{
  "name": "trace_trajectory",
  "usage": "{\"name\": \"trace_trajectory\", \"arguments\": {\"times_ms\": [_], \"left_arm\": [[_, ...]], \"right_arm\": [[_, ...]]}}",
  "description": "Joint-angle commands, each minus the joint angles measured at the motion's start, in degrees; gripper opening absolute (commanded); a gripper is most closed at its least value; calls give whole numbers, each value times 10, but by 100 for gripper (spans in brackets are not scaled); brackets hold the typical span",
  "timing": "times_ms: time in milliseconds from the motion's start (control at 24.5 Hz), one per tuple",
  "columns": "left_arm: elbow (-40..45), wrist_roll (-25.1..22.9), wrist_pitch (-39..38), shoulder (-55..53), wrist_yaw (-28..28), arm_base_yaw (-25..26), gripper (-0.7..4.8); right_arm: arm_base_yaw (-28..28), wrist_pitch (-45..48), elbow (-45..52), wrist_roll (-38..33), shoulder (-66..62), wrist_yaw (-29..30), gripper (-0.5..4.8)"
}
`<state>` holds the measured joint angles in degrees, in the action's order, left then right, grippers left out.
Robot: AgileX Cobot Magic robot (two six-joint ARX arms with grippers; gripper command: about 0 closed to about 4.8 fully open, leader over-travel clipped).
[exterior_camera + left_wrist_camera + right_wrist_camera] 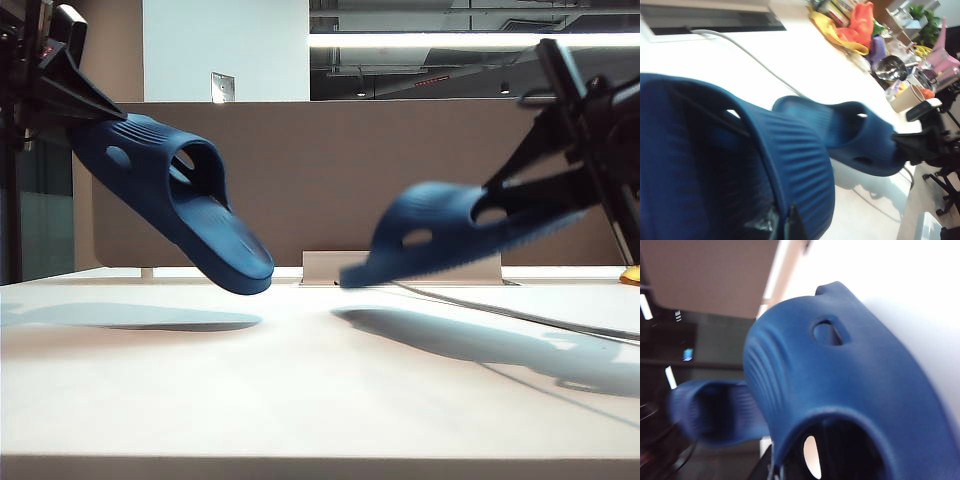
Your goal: Interlock the pair of blue slippers on the table with their fronts facing up.
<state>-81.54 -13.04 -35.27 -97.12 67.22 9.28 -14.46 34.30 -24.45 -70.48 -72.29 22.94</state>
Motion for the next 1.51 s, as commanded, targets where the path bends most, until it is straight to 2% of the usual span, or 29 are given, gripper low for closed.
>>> {"name": "trace_trajectory", "arguments": {"times_ms": [41,285,489,611,734,938,1304,1508], "left_arm": [[2,0,6,-10,27,0,-6],[2,-1,9,-30,102,6,-6],[3,-2,6,-37,105,11,-6],[3,-3,-7,-58,128,8,-6],[3,-3,-10,-70,172,7,-6],[3,-3,-8,-72,201,1,-6],[3,-2,1,-80,204,-56,-6],[3,9,1,-89,205,-84,-6]], "right_arm": [[17,13,-2,-1,40,85,-2],[17,14,-2,-19,76,170,-1],[16,52,-2,-52,76,219,-1],[16,92,-2,-76,76,245,-1],[16,92,-2,-75,76,248,-1],[15,93,-2,-73,76,248,-1],[11,94,-2,-68,75,258,-1],[5,95,-2,-36,75,268,-1]]}}
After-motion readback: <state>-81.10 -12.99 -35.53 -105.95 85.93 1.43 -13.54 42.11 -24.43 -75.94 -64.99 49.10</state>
